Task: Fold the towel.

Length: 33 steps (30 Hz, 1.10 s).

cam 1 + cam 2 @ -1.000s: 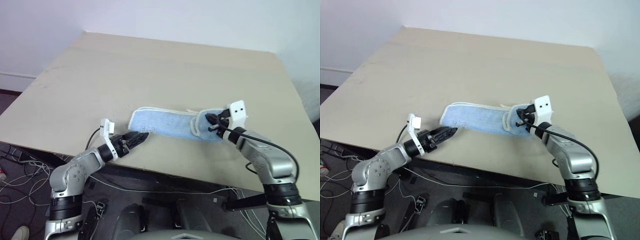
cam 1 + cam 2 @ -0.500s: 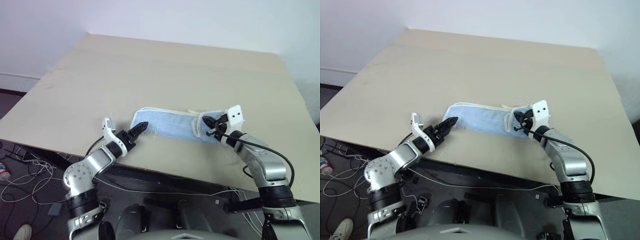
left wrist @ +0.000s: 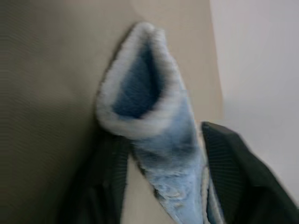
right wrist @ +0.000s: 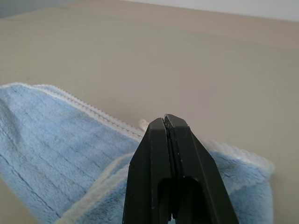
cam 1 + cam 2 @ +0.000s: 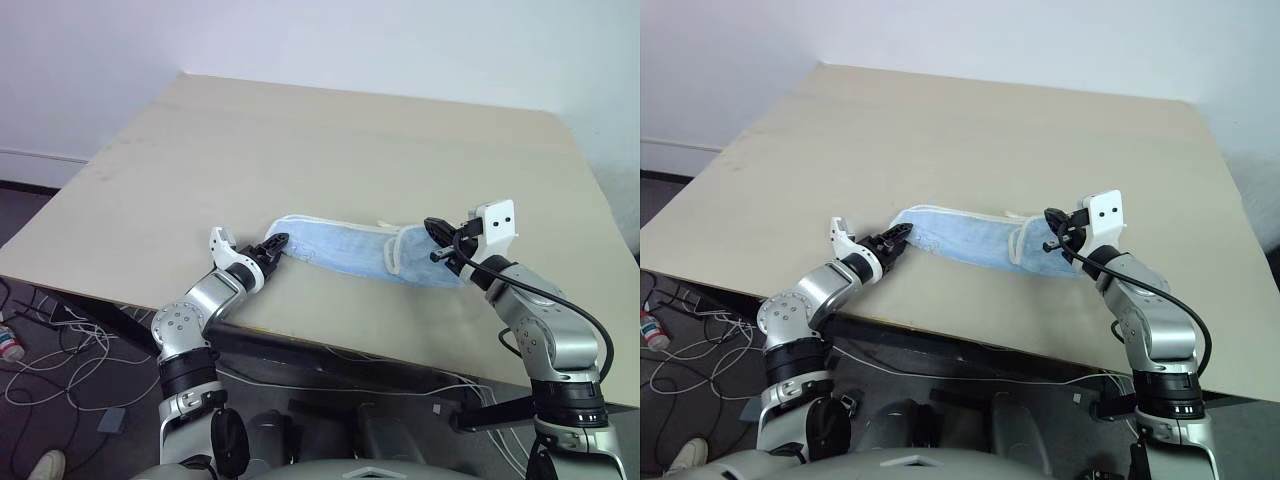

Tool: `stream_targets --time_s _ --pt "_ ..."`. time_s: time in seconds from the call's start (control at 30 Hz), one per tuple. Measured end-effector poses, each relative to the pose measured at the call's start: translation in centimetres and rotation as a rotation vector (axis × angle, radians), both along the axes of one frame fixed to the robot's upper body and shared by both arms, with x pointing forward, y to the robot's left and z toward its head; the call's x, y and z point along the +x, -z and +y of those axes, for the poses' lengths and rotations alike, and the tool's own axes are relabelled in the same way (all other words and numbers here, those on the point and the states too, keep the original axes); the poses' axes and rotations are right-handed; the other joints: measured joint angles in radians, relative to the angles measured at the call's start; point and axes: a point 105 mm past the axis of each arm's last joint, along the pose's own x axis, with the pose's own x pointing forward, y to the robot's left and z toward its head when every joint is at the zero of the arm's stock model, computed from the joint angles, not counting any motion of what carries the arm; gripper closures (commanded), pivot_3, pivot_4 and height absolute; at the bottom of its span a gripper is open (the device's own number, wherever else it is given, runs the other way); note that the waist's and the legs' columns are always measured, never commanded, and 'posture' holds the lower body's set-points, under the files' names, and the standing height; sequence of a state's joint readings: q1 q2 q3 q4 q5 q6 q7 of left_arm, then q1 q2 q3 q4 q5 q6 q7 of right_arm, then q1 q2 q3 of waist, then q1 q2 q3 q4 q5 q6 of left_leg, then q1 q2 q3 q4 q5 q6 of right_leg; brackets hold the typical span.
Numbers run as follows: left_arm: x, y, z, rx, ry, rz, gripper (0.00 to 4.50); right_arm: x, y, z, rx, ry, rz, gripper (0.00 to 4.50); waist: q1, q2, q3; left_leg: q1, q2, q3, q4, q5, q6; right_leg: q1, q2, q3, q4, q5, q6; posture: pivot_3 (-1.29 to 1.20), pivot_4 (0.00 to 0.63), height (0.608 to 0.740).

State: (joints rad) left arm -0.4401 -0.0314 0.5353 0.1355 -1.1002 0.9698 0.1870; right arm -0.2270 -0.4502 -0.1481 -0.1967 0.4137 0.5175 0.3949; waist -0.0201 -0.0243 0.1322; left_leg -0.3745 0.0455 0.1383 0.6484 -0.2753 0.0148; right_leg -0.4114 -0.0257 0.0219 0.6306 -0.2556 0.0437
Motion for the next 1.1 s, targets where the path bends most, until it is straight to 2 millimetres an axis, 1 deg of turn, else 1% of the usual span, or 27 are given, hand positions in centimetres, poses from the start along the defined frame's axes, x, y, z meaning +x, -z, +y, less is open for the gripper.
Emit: stream_targets --time_s 0.1,0.13,0.3,0.4,0.47,0.53,0.57,0.63,0.67,0.73,0.83,0.9,0.97,1.0,1.1 --pt "0.5 -0.8 0.2 -0.005 -0.022 -0.030 4.22 -0.1 0.2 -0.2 -0.001 0.010 0.007 4.50 0.000 0.000 0.000 0.000 0.000 0.000 -0.001 0.000 0.000 0.000 0.000 0.000 0.000 0.000 0.000 0.00 0.150 0.722" --pt "0.7 -1.0 0.2 -0.007 -0.029 -0.041 4.47 -0.1 0.3 -0.2 -0.002 0.013 0.008 4.50 -0.001 0.000 0.000 0.000 0.000 0.000 -0.001 0.000 0.000 0.000 0.000 0.000 0.000 0.000 0.000 0.00 0.150 0.722" --pt "1.2 -1.7 1.1 -0.013 -0.053 -0.081 4.47 -0.1 0.3 -0.5 0.003 0.031 0.008 4.50 -0.002 -0.002 0.002 -0.001 0.000 0.000 -0.001 0.000 0.000 -0.002 0.000 0.000 0.000 0.000 0.000 0.00 0.150 0.722" --pt "1.7 -2.8 3.3 0.028 -0.070 -0.148 4.47 -0.2 0.4 -0.8 0.007 0.049 0.009 4.50 -0.002 -0.003 0.003 -0.007 0.000 0.000 -0.001 0.000 0.000 -0.008 0.001 0.000 0.000 0.000 0.000 0.00 0.150 0.722" --pt "2.1 -4.7 4.8 0.081 -0.066 -0.245 4.47 -0.3 0.6 -1.2 0.012 0.066 0.014 4.50 0.001 -0.003 0.003 -0.015 0.000 0.000 0.000 0.001 -0.002 -0.015 0.000 -0.001 0.001 0.000 0.000 0.00 0.150 0.722" --pt "2.4 -6.6 5.4 0.123 -0.049 -0.334 4.47 -0.4 0.7 -1.3 0.022 0.076 0.015 4.50 0.003 -0.003 0.003 -0.016 0.000 0.000 0.000 0.001 -0.002 -0.016 0.000 -0.001 0.000 0.000 0.000 0.00 0.150 0.722" --pt "2.5 -7.6 5.3 0.161 -0.015 -0.387 4.47 -0.4 0.7 -1.4 0.026 0.084 0.014 4.50 0.004 -0.003 0.003 -0.016 0.000 0.000 0.000 0.001 -0.002 -0.016 0.000 -0.001 -0.001 0.000 0.000 0.00 0.150 0.722" --pt "2.3 -9.2 3.9 0.257 0.100 -0.501 4.47 -0.3 0.6 -1.7 0.039 0.104 0.009 4.50 0.007 -0.003 0.003 -0.017 -0.001 0.000 0.000 0.001 -0.002 -0.016 -0.002 -0.002 -0.001 0.000 0.000 0.00 0.150 0.722" --pt "2.1 -9.7 3.0 0.291 0.154 -0.546 4.47 -0.3 0.6 -1.8 0.046 0.111 0.008 4.50 0.007 -0.003 0.003 -0.017 -0.001 0.000 0.000 0.001 -0.002 -0.015 -0.002 -0.002 -0.002 0.000 0.000 0.00 0.150 0.722" --pt "1.6 -10.4 0.4 0.350 0.286 -0.640 4.47 -0.3 0.6 -2.0 0.051 0.127 0.006 4.50 0.007 -0.003 0.003 -0.017 -0.002 0.000 0.000 0.001 -0.003 -0.015 -0.003 -0.002 -0.002 0.000 -0.001 0.00 0.150 0.722" --pt "0.2 -10.6 -4.4 0.439 0.516 -0.775 4.47 -0.4 0.7 -2.4 0.063 0.155 0.008 4.50 0.005 -0.003 0.003 -0.016 -0.001 0.000 -0.001 0.001 -0.003 -0.015 -0.003 -0.001 -0.002 0.000 -0.001 0.00 0.150 0.722" --pt "-0.8 -10.4 -7.2 0.475 0.640 -0.846 4.47 -0.5 1.0 -2.7 0.072 0.175 0.013 4.50 0.005 -0.003 0.003 -0.016 -0.001 0.000 -0.002 0.001 -0.003 -0.016 -0.003 -0.001 -0.002 0.000 -0.002 0.00 0.150 0.722" --pt "-1.3 -10.1 -9.5 0.508 0.719 -0.897 4.47 -0.6 1.2 -3.1 0.079 0.196 0.017 4.50 0.003 -0.003 0.003 -0.016 -0.001 0.000 -0.002 0.001 -0.002 -0.016 -0.003 0.000 -0.002 0.000 -0.002 0.00 0.150 0.722" --pt "-1.6 -9.9 -11.1 0.528 0.765 -0.923 4.47 -0.7 1.4 -3.3 0.082 0.212 0.022 4.50 0.004 -0.003 0.003 -0.016 -0.001 0.000 -0.002 0.001 -0.002 -0.016 -0.003 0.000 -0.002 0.000 -0.002 0.00 0.150 0.722" --pt "-2.6 -9.7 -15.2 0.562 0.868 -0.991 4.47 -1.0 1.6 -3.3 0.090 0.223 0.026 4.50 0.003 -0.002 0.004 -0.017 -0.001 0.000 -0.002 0.001 -0.001 -0.016 -0.003 0.000 -0.002 0.000 -0.002 0.00 0.150 0.722"
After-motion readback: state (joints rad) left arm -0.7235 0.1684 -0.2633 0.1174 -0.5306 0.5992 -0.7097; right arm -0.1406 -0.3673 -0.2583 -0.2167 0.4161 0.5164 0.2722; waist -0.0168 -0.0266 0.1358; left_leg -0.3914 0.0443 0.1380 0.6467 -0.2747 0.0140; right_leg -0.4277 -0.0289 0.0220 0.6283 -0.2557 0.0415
